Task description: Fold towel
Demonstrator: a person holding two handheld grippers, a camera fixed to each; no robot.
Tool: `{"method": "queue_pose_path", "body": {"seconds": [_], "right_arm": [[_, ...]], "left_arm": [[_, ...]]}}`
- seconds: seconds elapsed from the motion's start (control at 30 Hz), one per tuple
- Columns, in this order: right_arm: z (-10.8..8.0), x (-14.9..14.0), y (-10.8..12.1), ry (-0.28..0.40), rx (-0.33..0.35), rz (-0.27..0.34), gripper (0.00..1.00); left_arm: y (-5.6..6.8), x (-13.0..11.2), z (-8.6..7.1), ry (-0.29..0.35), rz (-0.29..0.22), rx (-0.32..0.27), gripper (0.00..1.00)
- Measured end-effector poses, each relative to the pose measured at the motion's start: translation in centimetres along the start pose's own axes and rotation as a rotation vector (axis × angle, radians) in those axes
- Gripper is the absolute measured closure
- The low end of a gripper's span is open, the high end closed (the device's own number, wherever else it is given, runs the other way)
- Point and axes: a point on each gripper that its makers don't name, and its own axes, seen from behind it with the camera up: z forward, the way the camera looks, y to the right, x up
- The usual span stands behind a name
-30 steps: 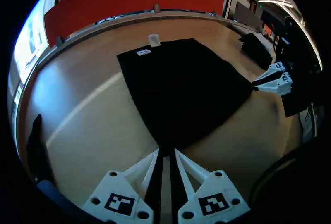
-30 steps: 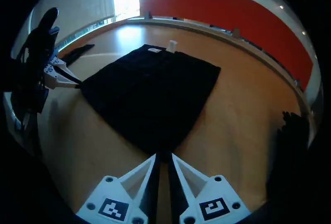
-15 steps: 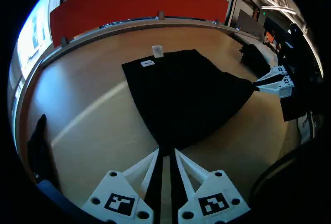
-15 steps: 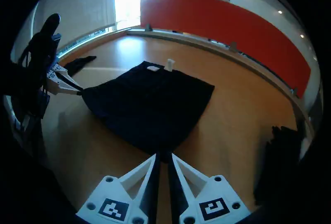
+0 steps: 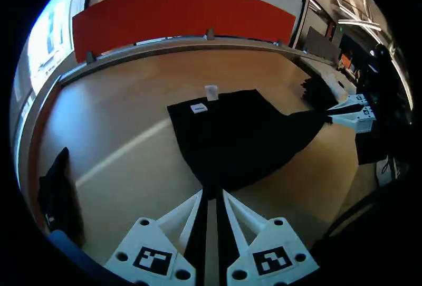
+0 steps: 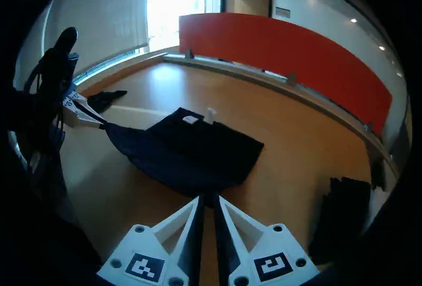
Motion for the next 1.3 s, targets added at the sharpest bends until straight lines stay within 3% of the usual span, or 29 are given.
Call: {"method": "queue_pose_path", "body": {"seconds": [0.37,0.57,0.97,1.3], "right_arm": [[-2.7,1.6,-1.1,0.011,0.021,0.006,0.88],[-3.5,1.8,-1.4,0.013,0.026,0.018,0.88],[-3.2,1.9,-0.8,0.005,0.023,0.011,0.88],[-0.8,3.0,1.2,-0.008,0.009,0.004,0.88]], "left_arm": [[0.9,1.2,-3.4,0.02,-0.032,-0.007,0.89],[1.1,1.5,-4.3,0.023,-0.036,-0.012,0.89],[1.1,2.1,-3.9,0.031,-0.041,-0.013,0.89],[-0.2,4.3,-2.0,0.065,-0.041,0.004,0.89]]}}
